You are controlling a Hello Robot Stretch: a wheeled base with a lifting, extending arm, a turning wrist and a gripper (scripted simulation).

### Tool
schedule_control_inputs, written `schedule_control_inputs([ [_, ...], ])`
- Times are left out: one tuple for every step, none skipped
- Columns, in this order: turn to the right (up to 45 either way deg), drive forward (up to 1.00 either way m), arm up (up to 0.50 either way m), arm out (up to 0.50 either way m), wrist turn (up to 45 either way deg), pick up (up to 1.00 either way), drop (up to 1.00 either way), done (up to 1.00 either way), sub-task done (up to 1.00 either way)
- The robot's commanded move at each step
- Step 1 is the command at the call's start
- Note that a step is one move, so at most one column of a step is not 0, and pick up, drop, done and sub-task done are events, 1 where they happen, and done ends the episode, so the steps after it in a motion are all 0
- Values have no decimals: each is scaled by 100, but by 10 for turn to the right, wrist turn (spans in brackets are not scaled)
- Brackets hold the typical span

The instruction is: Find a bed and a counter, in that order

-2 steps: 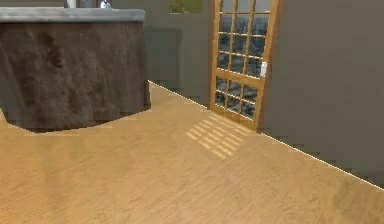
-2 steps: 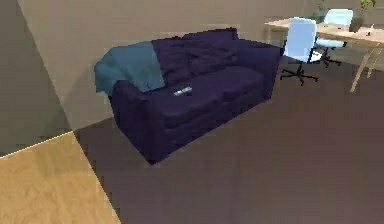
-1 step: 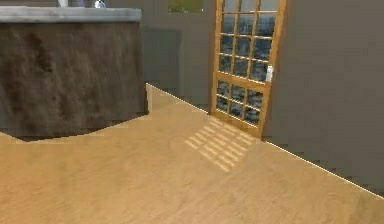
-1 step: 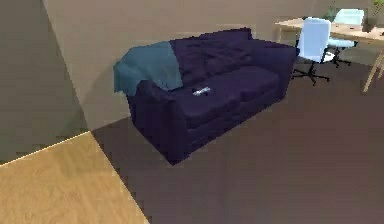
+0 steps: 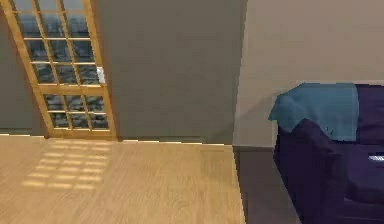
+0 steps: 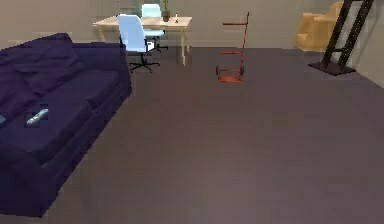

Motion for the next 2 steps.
schedule_control_inputs([
  [450, 0, 0, 0, 0, 0, 0, 0, 0],
  [30, 0, 0, 0, 0, 0, 0, 0, 0],
])
